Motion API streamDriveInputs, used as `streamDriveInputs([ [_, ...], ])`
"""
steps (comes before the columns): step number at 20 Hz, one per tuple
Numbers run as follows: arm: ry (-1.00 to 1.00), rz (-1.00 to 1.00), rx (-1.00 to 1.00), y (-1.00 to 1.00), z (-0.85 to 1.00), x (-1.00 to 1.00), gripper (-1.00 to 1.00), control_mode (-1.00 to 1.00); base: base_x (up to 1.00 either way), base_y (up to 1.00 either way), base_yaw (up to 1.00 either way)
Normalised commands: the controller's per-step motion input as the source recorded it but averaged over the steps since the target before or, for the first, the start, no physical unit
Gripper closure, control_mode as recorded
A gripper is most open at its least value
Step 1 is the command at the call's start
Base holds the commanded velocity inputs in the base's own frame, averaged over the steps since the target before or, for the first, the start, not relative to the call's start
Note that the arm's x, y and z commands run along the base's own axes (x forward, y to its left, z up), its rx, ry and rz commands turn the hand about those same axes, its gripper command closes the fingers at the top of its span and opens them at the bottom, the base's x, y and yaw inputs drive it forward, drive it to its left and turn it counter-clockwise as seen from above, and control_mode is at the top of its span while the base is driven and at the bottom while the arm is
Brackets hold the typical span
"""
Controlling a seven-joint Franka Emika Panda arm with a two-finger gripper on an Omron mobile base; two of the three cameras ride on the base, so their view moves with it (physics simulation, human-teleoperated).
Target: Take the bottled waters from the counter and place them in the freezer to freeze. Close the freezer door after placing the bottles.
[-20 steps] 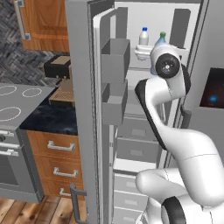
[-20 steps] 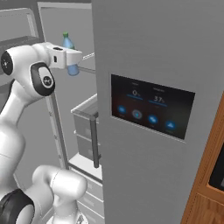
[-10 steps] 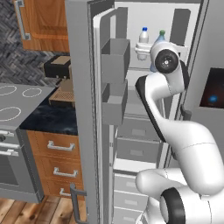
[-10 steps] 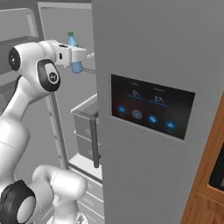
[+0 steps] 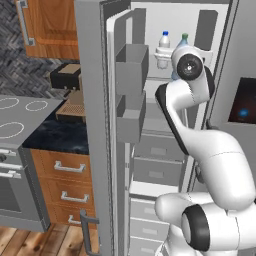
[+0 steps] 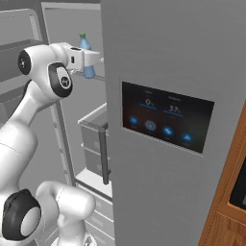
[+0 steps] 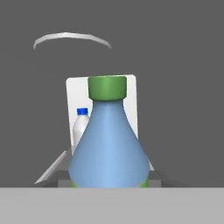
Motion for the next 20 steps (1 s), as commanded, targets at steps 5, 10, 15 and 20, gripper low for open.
streamDriveInputs([
  [5, 0.0, 0.0, 0.0, 0.0, -0.05, 0.21, 1.0, -1.0, 0.0, 0.0, 0.0],
  [10, 0.0, 0.0, 0.0, 0.0, -0.12, 0.27, 1.0, -1.0, 0.0, 0.0, 0.0],
  [15, 0.0, 0.0, 0.0, 0.0, -0.07, 0.3, 1.0, -1.0, 0.0, 0.0, 0.0],
  [20, 0.0, 0.0, 0.0, 0.0, -0.03, 0.23, 1.0, -1.0, 0.0, 0.0, 0.0],
])
